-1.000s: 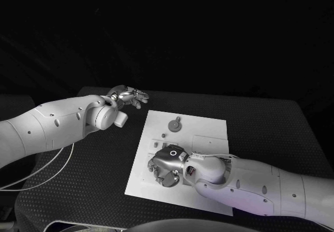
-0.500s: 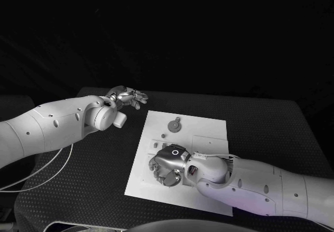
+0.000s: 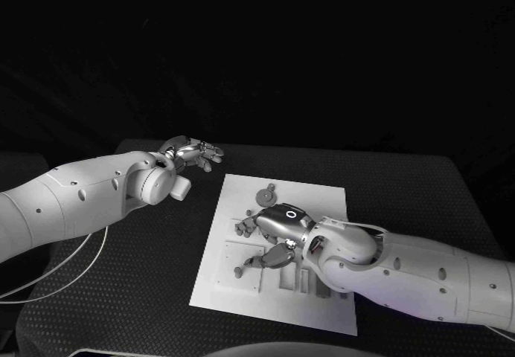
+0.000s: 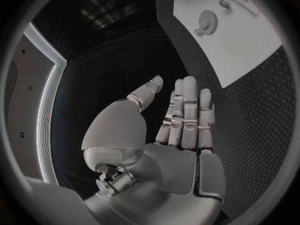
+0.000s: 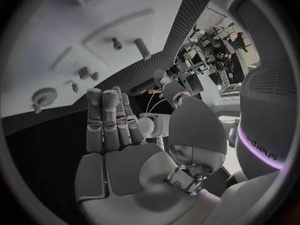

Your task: Assemble the parts on the task board

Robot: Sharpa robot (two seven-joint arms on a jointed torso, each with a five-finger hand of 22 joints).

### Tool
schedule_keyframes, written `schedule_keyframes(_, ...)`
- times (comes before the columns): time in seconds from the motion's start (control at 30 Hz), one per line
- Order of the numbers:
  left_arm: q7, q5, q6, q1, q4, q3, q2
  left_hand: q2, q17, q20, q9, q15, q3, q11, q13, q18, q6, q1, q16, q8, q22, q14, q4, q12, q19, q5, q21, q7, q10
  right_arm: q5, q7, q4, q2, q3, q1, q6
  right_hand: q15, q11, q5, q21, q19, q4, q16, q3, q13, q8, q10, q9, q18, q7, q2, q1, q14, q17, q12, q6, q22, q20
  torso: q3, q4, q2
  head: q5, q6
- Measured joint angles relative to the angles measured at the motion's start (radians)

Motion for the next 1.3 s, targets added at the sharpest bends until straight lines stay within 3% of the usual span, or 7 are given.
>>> schedule_keyframes(0.23, 0.000, 0.000, 0.003, 0.000, -0.016, -0.012, 0.012, -0.004, 0.001, 0.000, -0.001, 0.000, -0.002, 0.000, 0.000, 0.000, 0.000, -0.004, 0.000, 0.000, -0.001, 0.000, 0.002, 0.000, 0.000, 0.000, 0.000, 0.000, 0.000, 0.172, 0.039, 0.034, -0.101, 0.037, 0.060, 0.005, -0.019, -0.034, 0.016, 0.001, 0.004, 0.073, 0.011, -0.017, 0.002, 0.024, 0.054, 0.012, 0.000, 0.014, 0.007, -0.038, 0.000, -0.001, 0.053, 0.023, 0.000, -0.004, 0.0027, -0.0051, -0.005, -0.012, 0.008)
schedule_keyframes(0.33, 0.000, 0.000, 0.005, -0.003, -0.022, -0.017, 0.013, -0.004, 0.001, 0.000, -0.001, 0.000, -0.005, 0.000, 0.000, 0.000, 0.000, -0.004, 0.000, 0.000, -0.001, 0.000, 0.005, 0.004, 0.000, 0.000, 0.000, 0.000, 0.000, 0.214, 0.043, 0.023, -0.140, 0.037, 0.074, 0.021, -0.054, -0.061, 0.001, -0.016, -0.037, 0.094, -0.009, -0.035, 0.052, 0.071, 0.129, 0.044, 0.000, -0.009, 0.038, -0.042, -0.040, -0.016, 0.147, 0.092, 0.000, -0.007, 0.0045, -0.0088, -0.009, -0.019, 0.010)
schedule_keyframes(0.43, 0.000, 0.000, 0.006, -0.004, -0.028, -0.017, 0.014, -0.004, 0.002, 0.000, -0.001, 0.000, -0.005, -0.002, 0.000, 0.000, -0.002, -0.004, 0.000, 0.000, -0.001, 0.000, 0.005, 0.004, 0.000, 0.000, 0.000, 0.001, -0.002, 0.278, 0.039, 0.006, -0.175, 0.037, 0.087, 0.057, -0.070, -0.091, -0.012, -0.029, -0.064, 0.106, -0.019, -0.071, 0.221, 0.102, 0.079, 0.098, 0.018, -0.025, 0.069, -0.011, -0.062, -0.034, 0.390, 0.108, 0.000, 0.007, 0.0055, -0.0124, -0.013, -0.028, 0.010)
schedule_keyframes(0.67, 0.000, 0.000, 0.007, -0.005, -0.036, -0.019, 0.018, -0.004, 0.002, 0.000, -0.002, 0.001, -0.005, -0.003, 0.000, 0.000, -0.004, -0.004, 0.000, 0.000, -0.002, -0.001, 0.005, 0.004, 0.000, 0.000, 0.000, 0.003, -0.003, 0.423, -0.098, 0.003, -0.257, 0.036, 0.102, 0.251, -0.111, -0.118, -0.024, 0.055, -0.005, 0.126, 0.140, -0.135, 0.526, 0.092, -0.014, 0.152, 0.040, -0.047, 0.107, -0.009, -0.021, 0.044, 0.842, 0.104, 0.001, -0.021, 0.0089, -0.0171, -0.020, -0.044, 0.005)
schedule_keyframes(0.97, 0.000, 0.000, 0.011, -0.008, -0.037, -0.020, 0.020, -0.008, 0.003, 0.000, -0.002, 0.002, -0.007, -0.003, 0.000, 0.000, -0.004, -0.008, 0.000, 0.000, -0.002, -0.002, 0.007, 0.004, 0.000, 0.000, 0.000, 0.003, -0.003, 0.612, -0.290, 0.047, -0.330, 0.019, 0.103, 0.451, -0.132, -0.141, 0.013, 0.137, 0.040, 0.142, 0.221, -0.167, 0.661, 0.060, 0.024, 0.147, 0.031, -0.065, 0.150, -0.033, 0.024, 0.116, 1.065, 0.119, -0.002, -0.062, 0.0122, -0.0233, -0.023, -0.052, -0.002)
schedule_keyframes(1.07, 0.000, 0.000, 0.013, -0.008, -0.036, -0.020, 0.022, -0.008, 0.003, 0.000, -0.002, 0.002, -0.007, -0.004, 0.000, 0.000, -0.004, -0.008, 0.000, 0.000, -0.002, -0.002, 0.007, 0.004, 0.000, 0.000, 0.000, 0.003, -0.003, 0.645, -0.352, 0.065, -0.348, 0.004, 0.103, 0.493, -0.138, -0.150, 0.090, 0.154, 0.061, 0.141, 0.228, -0.207, 0.677, 0.057, 0.047, 0.146, 0.023, -0.073, 0.185, -0.071, 0.053, 0.127, 1.092, 0.127, -0.002, -0.079, 0.0121, -0.0233, -0.023, -0.055, -0.004)
schedule_keyframes(1.3, 0.000, 0.000, 0.015, -0.011, -0.036, -0.021, 0.022, -0.008, 0.003, 0.000, -0.002, 0.002, -0.007, -0.004, 0.000, 0.000, -0.004, -0.008, 0.000, 0.000, -0.002, -0.002, 0.007, 0.004, 0.000, 0.000, 0.000, 0.003, -0.003, 0.686, -0.457, 0.096, -0.358, -0.035, 0.102, 0.546, -0.146, -0.155, 0.131, 0.160, 0.070, 0.112, 0.228, -0.254, 0.682, 0.052, 0.053, 0.146, 0.021, -0.077, 0.209, -0.108, 0.065, 0.149, 1.094, 0.146, -0.002, -0.089, 0.0102, -0.0232, -0.024, -0.064, -0.011)
